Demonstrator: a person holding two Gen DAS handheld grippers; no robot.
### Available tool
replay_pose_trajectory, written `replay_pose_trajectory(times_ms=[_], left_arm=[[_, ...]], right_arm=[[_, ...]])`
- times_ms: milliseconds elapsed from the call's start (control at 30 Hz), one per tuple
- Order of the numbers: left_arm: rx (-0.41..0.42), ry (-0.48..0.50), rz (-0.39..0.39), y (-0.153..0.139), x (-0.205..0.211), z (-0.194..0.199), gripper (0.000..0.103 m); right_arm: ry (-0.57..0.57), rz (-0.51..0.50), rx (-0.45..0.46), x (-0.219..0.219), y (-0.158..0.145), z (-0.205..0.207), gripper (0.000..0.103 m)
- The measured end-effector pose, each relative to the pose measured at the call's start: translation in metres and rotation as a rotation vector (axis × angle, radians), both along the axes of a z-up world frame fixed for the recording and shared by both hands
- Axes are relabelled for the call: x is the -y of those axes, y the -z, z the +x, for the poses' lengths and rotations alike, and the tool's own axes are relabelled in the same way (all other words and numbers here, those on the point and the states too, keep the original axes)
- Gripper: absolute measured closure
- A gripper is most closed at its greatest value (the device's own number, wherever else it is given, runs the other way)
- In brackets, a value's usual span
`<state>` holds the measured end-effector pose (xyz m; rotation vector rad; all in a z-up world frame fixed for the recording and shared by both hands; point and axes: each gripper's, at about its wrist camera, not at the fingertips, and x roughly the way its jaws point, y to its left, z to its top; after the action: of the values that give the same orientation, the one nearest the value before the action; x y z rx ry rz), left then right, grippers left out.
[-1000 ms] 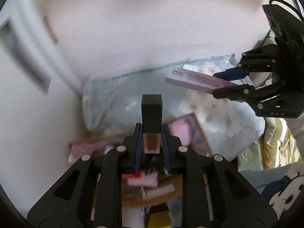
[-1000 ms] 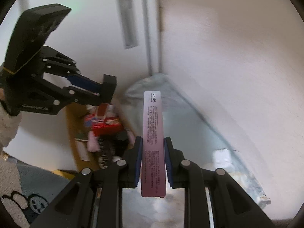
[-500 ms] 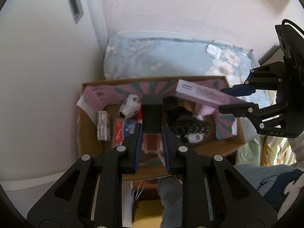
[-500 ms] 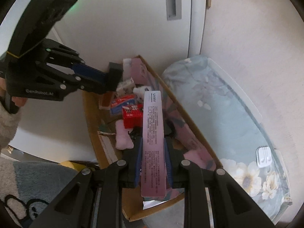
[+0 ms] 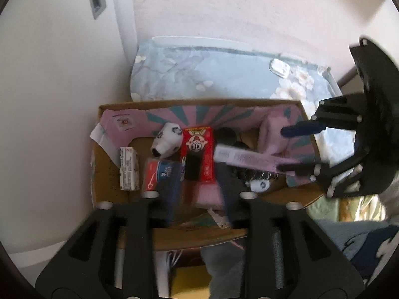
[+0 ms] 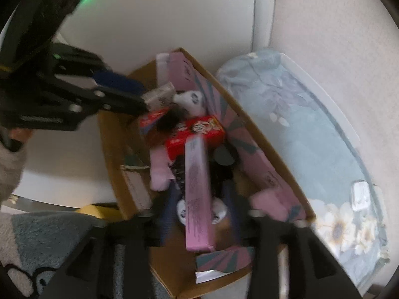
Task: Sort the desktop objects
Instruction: 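Carry the lipstick and pink box into the cardboard box and release both, then move both open grippers back over the tray toward the earphone case and tape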
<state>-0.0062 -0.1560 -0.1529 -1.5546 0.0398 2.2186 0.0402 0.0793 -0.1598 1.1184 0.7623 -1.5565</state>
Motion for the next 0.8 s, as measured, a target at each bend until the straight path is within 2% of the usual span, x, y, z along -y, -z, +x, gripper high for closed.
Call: replay_pose_trajectory(times_ms=[33, 67, 133, 200, 367, 633, 800], left_arm=[[-0.02, -0.014, -0.009, -0.004, 0.001, -0.001, 0.017], [-0.063, -0.034, -0.013, -0.011, 0.004, 0.0, 0.0], [-0.113, -0.05, 0.021, -0.024, 0.009, 0.002, 0.0], [-0.114, -0.063, 0.055, -0.034, 0.013, -0.001, 0.0], [-0.156, -0.069, 0.021, -0.048, 0.008, -0.006, 0.0], [-0.193, 0.02, -0.025, -0.06, -0.033, -0.009, 0.0], [-0.227, 0.097, -0.018, -0.071, -0.067, -0.011, 0.0]], right_arm=[[0.003, -0.008, -0.025, -0.001, -0.002, 0.002, 0.053], [0.008, -0.022, -0.041, -0.004, -0.004, 0.003, 0.053], [0.028, -0.049, -0.045, -0.01, -0.009, 0.001, 0.053], [0.061, -0.072, -0.044, -0.02, -0.015, -0.003, 0.053], [0.133, -0.129, -0.03, -0.047, -0.026, -0.011, 0.05], [0.204, -0.144, -0.049, -0.077, -0.032, -0.017, 0.05], [0.266, -0.163, -0.069, -0.108, -0.038, -0.025, 0.05]])
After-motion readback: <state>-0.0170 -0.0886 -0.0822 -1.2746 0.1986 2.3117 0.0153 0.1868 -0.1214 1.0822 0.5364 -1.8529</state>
